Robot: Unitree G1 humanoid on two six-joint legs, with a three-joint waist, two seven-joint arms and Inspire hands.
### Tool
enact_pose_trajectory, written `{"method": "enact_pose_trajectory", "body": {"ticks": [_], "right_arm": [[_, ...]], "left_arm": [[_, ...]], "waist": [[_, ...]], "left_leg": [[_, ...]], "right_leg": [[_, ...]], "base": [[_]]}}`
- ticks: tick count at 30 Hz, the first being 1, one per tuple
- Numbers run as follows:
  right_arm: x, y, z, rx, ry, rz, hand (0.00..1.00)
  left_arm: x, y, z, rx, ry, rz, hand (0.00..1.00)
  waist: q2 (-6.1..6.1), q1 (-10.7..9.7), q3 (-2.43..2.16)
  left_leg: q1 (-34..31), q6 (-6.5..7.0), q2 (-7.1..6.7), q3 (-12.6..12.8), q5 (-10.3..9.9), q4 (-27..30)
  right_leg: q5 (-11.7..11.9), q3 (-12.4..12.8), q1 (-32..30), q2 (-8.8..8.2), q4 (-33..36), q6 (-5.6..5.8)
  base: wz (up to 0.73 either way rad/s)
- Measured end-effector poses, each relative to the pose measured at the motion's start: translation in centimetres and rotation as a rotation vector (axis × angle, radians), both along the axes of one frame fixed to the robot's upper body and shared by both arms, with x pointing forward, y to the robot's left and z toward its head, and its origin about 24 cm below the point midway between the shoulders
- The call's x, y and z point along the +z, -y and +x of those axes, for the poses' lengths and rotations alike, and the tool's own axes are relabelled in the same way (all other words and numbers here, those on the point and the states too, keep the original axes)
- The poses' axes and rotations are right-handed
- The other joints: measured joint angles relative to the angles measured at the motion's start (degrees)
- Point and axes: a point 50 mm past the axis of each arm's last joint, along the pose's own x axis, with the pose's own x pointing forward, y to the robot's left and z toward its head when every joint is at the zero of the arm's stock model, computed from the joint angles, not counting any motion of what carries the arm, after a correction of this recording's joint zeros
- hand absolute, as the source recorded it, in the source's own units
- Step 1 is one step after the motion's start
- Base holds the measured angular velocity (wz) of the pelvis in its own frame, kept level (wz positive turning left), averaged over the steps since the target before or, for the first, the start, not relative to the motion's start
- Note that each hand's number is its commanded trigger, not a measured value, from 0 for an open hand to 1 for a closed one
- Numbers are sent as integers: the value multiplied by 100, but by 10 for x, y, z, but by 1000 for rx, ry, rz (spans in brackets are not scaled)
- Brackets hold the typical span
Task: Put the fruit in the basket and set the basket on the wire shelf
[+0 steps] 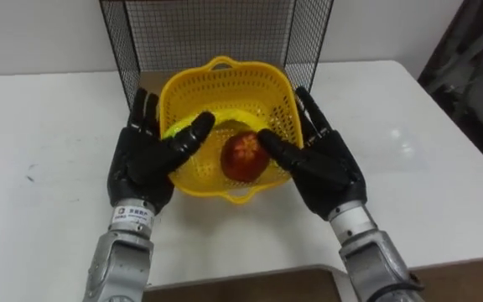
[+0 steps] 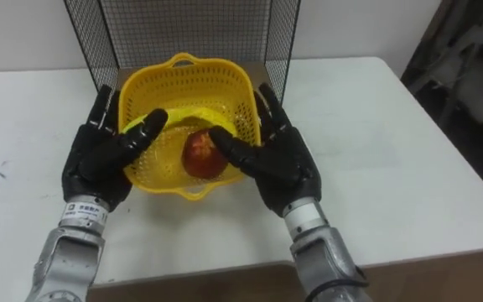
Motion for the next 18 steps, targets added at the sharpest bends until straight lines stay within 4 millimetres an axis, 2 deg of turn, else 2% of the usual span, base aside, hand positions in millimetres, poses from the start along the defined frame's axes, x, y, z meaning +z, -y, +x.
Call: {"method": "enact_pose_trajectory", "body": {"ticks": [1, 2, 3, 4, 6, 7, 8, 9, 10, 11, 13, 14, 15, 17, 18], "right_arm": [[0, 0, 0, 0, 0, 1, 0], [2, 1, 0, -6, 10, 2, 0], [2, 2, 0, -13, 18, 8, 0], [3, 1, 0, -15, 20, 9, 0], [3, 0, 0, -14, 25, 13, 0], [4, 0, 0, -17, 32, 13, 0], [6, 1, 1, -21, 41, 14, 0], [7, 1, 1, -24, 45, 18, 0], [9, 1, 1, -27, 51, 34, 0], [11, 1, 1, -33, 59, 43, 0], [13, 1, 2, -40, 72, 51, 0], [13, 2, 2, -41, 73, 49, 0], [13, 2, 2, -42, 74, 48, 0], [14, 2, 2, -47, 82, 47, 0], [14, 2, 2, -48, 82, 46, 0]], "left_arm": [[1, 0, 1, 0, 5, -2, 0], [1, 1, 0, -2, 4, -3, 0], [1, 2, 0, -5, 4, 0, 0], [1, 2, 0, -6, 5, 9, 0], [1, 1, 0, -6, 11, 30, 0], [2, 1, 0, -6, 15, 31, 0], [2, 2, 0, -9, 17, 30, 0], [2, 2, 0, -9, 17, 30, 0], [2, 3, 0, -11, 16, 30, 0], [2, 3, 0, -13, 15, 30, 0], [2, 4, 0, -16, 16, 32, 0], [2, 5, 0, -19, 15, 38, 0], [2, 5, 0, -21, 16, 42, 0], [2, 6, 0, -24, 19, 49, 0], [2, 6, 0, -25, 17, 49, 0]], "waist": [[-98, -22, -37], [-133, -34, -47], [-123, -49, -38], [-126, -51, -33], [-196, -83, 2], [-236, -87, 4], [-267, -95, 45], [-280, -95, 61], [-316, -101, 83], [-321, -84, 86], [-309, -124, 93], [-294, -126, 101], [-282, -130, 109], [-223, -133, 140], [-198, -135, 155]], "left_leg": [[49, 25, -87, 12, 22, -86], [83, 87, -150, -4, 69, -87], [112, 197, -181, 1, 184, -62], [133, 237, -217, 1, 245, -56], [185, 352, -376, 2, 174, -42], [185, 405, -482, 17, 89, 13], [183, 452, -576, 38, -23, 120], [174, 496, -608, 77, -83, 180], [160, 553, -680, 139, -245, 341], [143, 595, -738, 162, -416, 496], [121, 674, -790, 189, -620, 728], [143, 715, -806, 207, -742, 861], [166, 737, -810, 215, -791, 909], [308, 803, -815, 216, -936, 909], [368, 815, -816, 198, -961, 877]], "right_leg": [[-13, -9, 24, -73, -27, 71], [-39, -5, 58, -120, -32, 75], [-103, -5, 110, -149, -20, 87], [-141, -6, 133, -178, -4, 95], [-300, -10, 170, -329, 96, 155], [-406, -24, 173, -436, 183, 210], [-512, -23, 174, -536, 304, 256], [-576, -25, 166, -590, 392, 286], [-716, -28, 138, -697, 650, 356], [-772, -30, 24, -782, 1046, 435], [-724, -23, -206, -896, 1772, 537], [-599, -8, -358, -963, 2205, 613], [-527, -11, -413, -993, 2382, 626], [-165, -5, -597, -990, 2806, 695], [-55, 1, -624, -984, 2894, 687]], "base": [[10], [6], [0], [5], [13], [15], [13], [5], [0], [0], [6], [5], [0], [-6], [-3]]}}
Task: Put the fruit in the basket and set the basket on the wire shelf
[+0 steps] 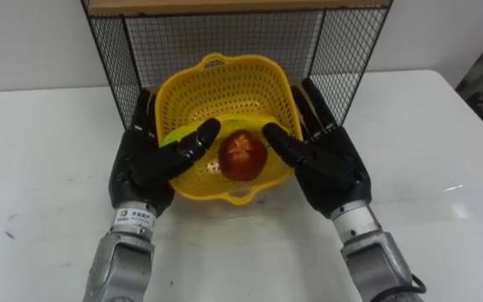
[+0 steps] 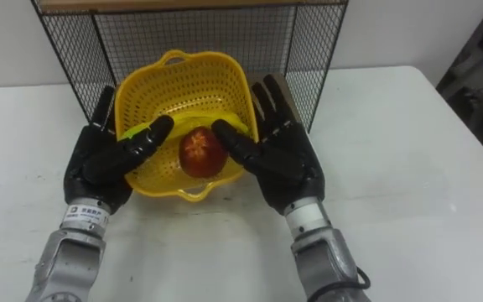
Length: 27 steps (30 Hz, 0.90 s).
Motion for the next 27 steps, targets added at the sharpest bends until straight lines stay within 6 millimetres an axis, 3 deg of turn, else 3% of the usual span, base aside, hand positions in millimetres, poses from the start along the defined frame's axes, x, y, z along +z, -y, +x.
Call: {"method": "enact_pose_trajectory", "body": {"ticks": [1, 3, 5, 8, 10, 14, 27], "right_arm": [[1, 1, 0, -5, 7, -5, 0], [5, 1, 4, -4, 28, -6, 0], [6, 2, 5, -8, 35, -11, 0], [0, 3, 6, -7, 14, -46, 0], [-3, 4, 5, -5, -5, -54, 0], [-2, 5, 7, -10, -1, -49, 0], [7, 5, 24, -54, -13, -11, 0]], "left_arm": [[1, 1, 1, -3, 3, -2, 0], [5, 1, 5, -4, 23, -4, 0], [7, 1, 7, -4, 29, -12, 0], [-2, 4, 7, -10, -10, -5, 0], [-6, 4, 6, -17, -27, 22, 0], [-9, 5, 6, -31, -39, 52, 0], [-4, 9, 27, -36, -56, 92, 0]], "waist": [[66, -9, 43], [93, -10, 73], [148, -114, 96], [251, -288, 63], [251, -270, 40], [270, -269, -80], [368, -263, -15]], "left_leg": [[95, 24, 1, -73, -37, -55], [59, 31, 2, -70, -33, -99], [65, 41, -1, -126, -22, -80], [203, -59, 13, -371, 103, -224], [374, -172, 112, -427, 220, -518], [654, -236, 265, -489, 384, -887], [841, -272, 372, -428, 618, -1354]], "right_leg": [[43, -31, -51, 18, 77, 12], [-198, -15, -416, 36, -45, -50], [-314, 1, -617, 186, -1089, -123], [4, -159, -300, 335, -1859, -317], [210, -190, -101, 477, -2328, -343], [582, -198, 334, 699, -3078, -363], [969, -188, 632, 825, -3765, -459]], "base": [[-4], [3], [20], [32], [-2], [-6], [-2]]}}
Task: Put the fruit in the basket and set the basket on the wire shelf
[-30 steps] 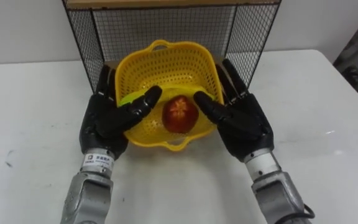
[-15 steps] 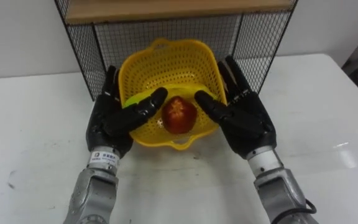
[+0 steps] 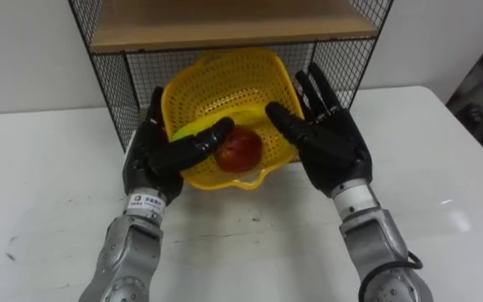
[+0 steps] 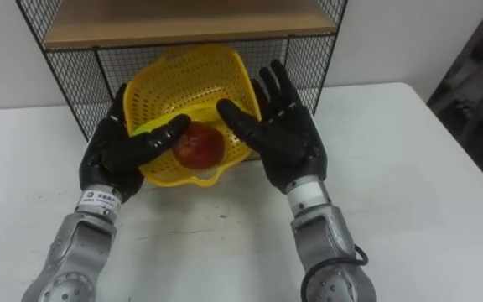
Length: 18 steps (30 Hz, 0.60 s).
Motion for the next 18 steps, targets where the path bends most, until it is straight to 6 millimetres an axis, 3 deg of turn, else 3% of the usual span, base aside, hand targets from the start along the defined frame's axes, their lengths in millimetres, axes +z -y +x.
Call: {"method": "enact_pose_trajectory", "body": {"ticks": [3, 14, 18], "right_arm": [[-7, 3, 8, -12, -53, 14, 0], [-3, 6, 28, -43, -149, 6, 0], [-12, 3, 43, -44, -235, -17, 0]], "left_arm": [[1, 3, 11, -14, 4, 50, 0], [-14, 10, 37, -52, -160, 232, 0], [-15, 10, 48, -43, -226, 259, 0]], "waist": [[49, -38, 28], [70, -27, 22], [86, -26, 12]], "left_leg": [[66, 15, 14, 37, 76, -133], [151, 9, 37, 104, 175, -328], [174, 9, 40, 107, 178, -329]], "right_leg": [[80, -25, 89, 0, -168, 25], [254, 163, 141, 69, -383, -32], [272, 164, 172, 73, -394, -38]], "base": [[-9], [-4], [0]]}}
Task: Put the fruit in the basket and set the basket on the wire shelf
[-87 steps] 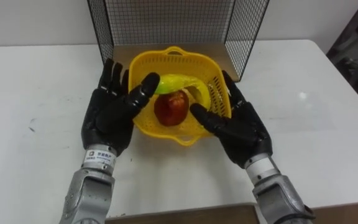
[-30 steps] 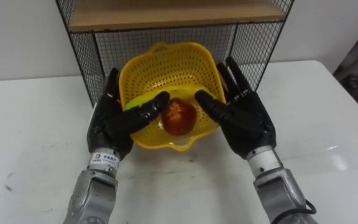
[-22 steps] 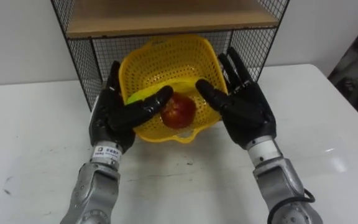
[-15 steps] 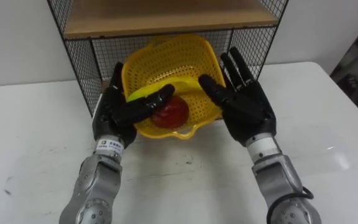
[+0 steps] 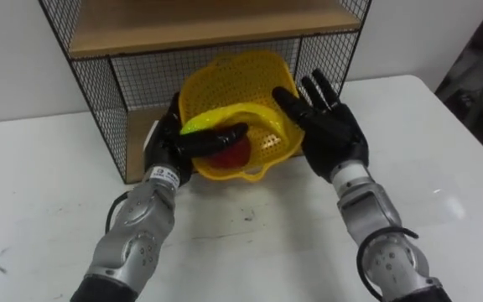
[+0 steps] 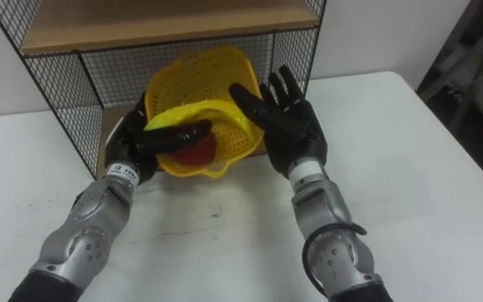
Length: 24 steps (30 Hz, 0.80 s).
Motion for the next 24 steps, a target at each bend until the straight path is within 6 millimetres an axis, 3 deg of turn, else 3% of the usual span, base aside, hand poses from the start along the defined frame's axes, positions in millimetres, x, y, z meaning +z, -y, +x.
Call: {"method": "enact_pose_trajectory", "body": {"ticks": [6, 9, 11, 24], "right_arm": [[-19, 0, 6, 6, -134, -8, 0], [-31, 2, 9, 11, -213, -19, 0], [-37, 1, 12, 6, -257, 5, 0], [-44, 0, 17, 40, -312, 0, 0]], "left_arm": [[-6, 1, 6, 6, -84, 61, 0], [-8, 0, 11, 7, -113, 71, 0], [-10, 0, 14, 12, -139, 71, 0], [-17, -7, 16, 43, -201, 73, 0]], "waist": [[51, -11, -17], [125, -1, -46], [146, -5, -39], [156, -64, -34]], "left_leg": [[-2, 2, 17, -13, 37, 1], [34, 2, 14, -11, 38, -18], [155, -3, 5, -18, 59, -117], [343, -41, -13, -135, 108, -196]], "right_leg": [[91, -136, 77, -17, -99, -16], [90, -132, 104, -20, -95, -16], [89, -142, 213, -26, -184, -17], [98, -315, 458, -31, -273, -40]], "base": [[3], [0], [0], [5]]}}
